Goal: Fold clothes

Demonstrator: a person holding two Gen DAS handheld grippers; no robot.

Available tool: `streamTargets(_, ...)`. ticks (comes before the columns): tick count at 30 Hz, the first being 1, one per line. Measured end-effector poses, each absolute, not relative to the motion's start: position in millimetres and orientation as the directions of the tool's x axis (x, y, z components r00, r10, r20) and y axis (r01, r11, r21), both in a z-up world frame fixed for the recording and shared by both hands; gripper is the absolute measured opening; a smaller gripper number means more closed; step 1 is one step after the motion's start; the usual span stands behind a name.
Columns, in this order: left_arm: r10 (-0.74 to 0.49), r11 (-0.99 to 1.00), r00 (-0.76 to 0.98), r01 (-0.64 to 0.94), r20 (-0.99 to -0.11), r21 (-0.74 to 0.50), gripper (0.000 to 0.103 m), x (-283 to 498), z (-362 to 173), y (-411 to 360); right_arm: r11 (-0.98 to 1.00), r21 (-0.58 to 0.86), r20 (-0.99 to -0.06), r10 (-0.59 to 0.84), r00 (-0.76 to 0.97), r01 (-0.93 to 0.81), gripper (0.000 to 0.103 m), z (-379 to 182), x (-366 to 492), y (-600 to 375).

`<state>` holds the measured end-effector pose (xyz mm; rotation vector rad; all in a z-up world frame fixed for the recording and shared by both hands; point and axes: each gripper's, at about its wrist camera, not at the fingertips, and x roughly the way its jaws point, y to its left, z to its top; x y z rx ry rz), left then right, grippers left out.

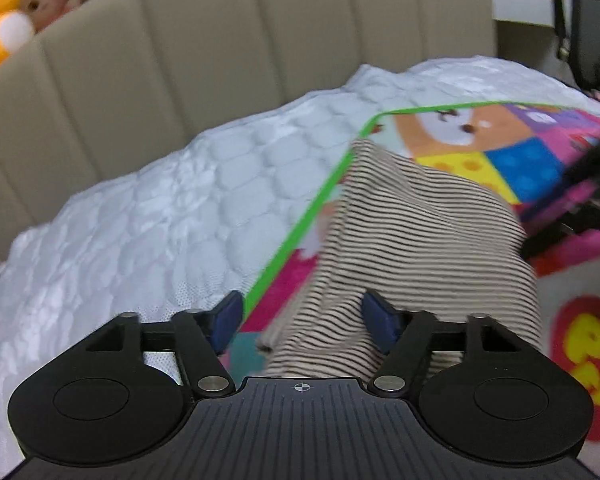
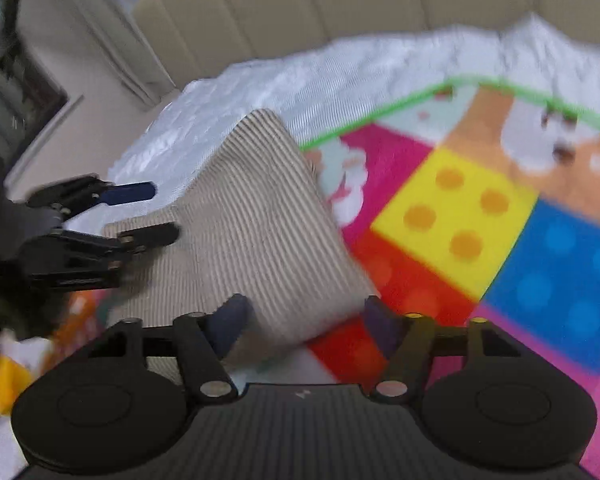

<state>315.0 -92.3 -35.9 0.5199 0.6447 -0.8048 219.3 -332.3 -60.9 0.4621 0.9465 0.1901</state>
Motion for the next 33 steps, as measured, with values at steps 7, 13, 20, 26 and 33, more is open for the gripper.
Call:
streamTargets(7, -0.576, 0.664, 0.340, 0.724, -0.744, -0.184, 0.089, 357.9, -63.4, -73.3, 0.713, 0.662, -0.703, 0.485, 0.521, 0.229, 0.057, -91.9, 243.1, -356.3)
streamTargets(13, -0.629, 0.644, 0.216, 0.683, -0.746, -0.345, 0.084, 336.5, -71.8, -61.7, 0.861, 0.509, -0.721, 0.416, 0.554, 0.016, 0.056, -76.9, 300.1, -338.0)
streamTargets(20, -0.673, 0.582, 0.098, 0.681, -0.733, -0.444, 0.088, 289.3, -72.1, -78.5, 0.911, 0.398, -0.721, 0.383, 0.578, -0.108, 0.060, -69.2, 330.9, -313.2)
streamTargets(26, -0.709, 0.476, -0.007, 0.733, -0.706, -0.486, 0.088, 257.9, -61.3, -87.9, 0.936, 0.290, -0.685, 0.349, 0.640, -0.200, 0.083, -47.3, 289.8, -311.7)
streamTargets(33, -0.752, 0.583, 0.199, 0.646, -0.628, -0.493, 0.093, 288.9, -26.0, -58.5, 0.935, 0.318, -0.710, 0.344, 0.615, -0.156, 0.097, -56.5, 232.3, -335.7)
